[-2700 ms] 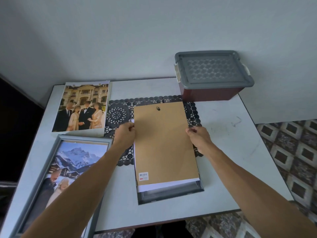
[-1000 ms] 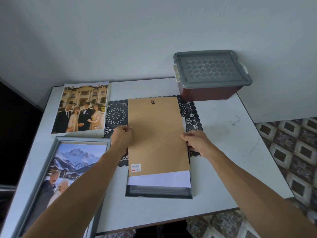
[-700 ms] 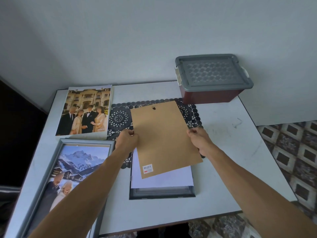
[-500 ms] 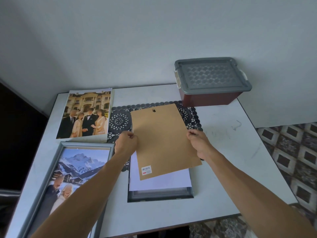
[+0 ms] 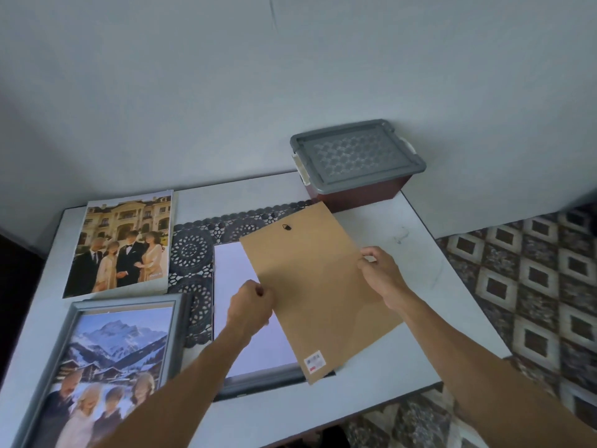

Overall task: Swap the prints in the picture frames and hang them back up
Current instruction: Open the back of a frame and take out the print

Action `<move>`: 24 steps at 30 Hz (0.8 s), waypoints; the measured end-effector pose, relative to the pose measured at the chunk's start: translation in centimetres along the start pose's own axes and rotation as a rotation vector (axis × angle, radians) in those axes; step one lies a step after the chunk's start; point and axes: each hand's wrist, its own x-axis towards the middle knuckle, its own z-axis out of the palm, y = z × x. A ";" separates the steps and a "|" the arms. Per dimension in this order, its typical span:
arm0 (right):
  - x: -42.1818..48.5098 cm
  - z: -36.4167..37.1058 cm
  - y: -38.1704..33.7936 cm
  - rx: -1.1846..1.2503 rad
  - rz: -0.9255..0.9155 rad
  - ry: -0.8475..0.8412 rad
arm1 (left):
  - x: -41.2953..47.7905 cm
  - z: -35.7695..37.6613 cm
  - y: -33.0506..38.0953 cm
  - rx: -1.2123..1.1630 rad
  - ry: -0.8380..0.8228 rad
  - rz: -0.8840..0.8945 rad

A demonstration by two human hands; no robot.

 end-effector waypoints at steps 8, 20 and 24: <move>-0.2 -2.0 3.2 -0.011 0.027 0.016 | -2.9 3.5 1.1 0.107 0.032 -0.010; 2.3 -8.5 7.4 -0.125 0.043 0.177 | -2.2 10.1 6.7 0.232 -0.062 0.103; 3.2 -9.9 8.5 -0.191 0.003 0.254 | -1.7 12.3 7.9 0.371 -0.081 0.152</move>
